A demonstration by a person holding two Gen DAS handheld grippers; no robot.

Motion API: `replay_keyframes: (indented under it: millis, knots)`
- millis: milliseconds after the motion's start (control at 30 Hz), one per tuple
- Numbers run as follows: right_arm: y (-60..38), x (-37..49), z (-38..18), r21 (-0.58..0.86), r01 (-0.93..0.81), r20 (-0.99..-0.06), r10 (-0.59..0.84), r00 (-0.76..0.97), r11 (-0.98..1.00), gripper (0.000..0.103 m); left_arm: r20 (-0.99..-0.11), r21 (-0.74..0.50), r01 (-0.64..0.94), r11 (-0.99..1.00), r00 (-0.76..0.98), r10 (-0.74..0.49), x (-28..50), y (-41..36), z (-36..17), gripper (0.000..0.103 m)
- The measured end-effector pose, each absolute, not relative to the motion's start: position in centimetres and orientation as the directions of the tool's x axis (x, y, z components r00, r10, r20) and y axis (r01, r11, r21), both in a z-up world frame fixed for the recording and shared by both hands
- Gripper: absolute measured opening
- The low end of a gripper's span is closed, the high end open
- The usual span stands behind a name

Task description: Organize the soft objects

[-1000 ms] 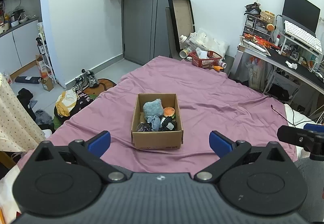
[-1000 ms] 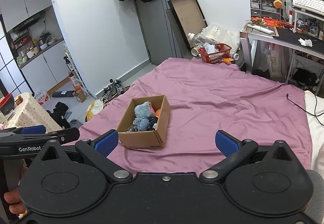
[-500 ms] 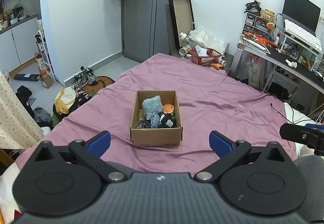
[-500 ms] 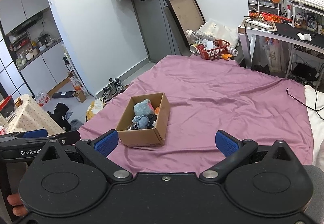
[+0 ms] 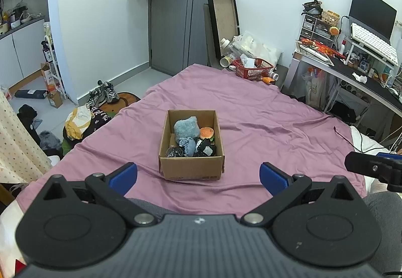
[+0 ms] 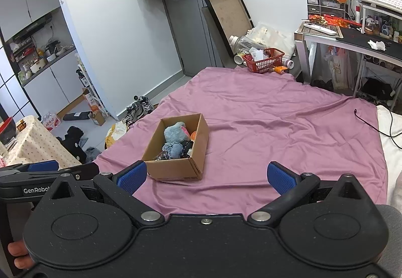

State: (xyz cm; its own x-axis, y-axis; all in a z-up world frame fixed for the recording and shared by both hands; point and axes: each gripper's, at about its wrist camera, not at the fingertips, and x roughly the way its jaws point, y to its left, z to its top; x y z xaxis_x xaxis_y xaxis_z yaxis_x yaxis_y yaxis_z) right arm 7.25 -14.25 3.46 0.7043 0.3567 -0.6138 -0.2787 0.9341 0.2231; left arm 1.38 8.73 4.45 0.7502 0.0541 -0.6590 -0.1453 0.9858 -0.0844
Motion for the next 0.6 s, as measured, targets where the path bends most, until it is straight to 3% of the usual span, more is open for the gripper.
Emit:
replay_keyframes:
  millis: [600]
  knots:
    - [-14.81,7.26,3.46,0.218,-0.268,-0.617,0.346,0.707,0.938,0.103,-0.662,-0.072,-0.135,0.988,0.747,0.054,1.40,8.11,3.93,0.103]
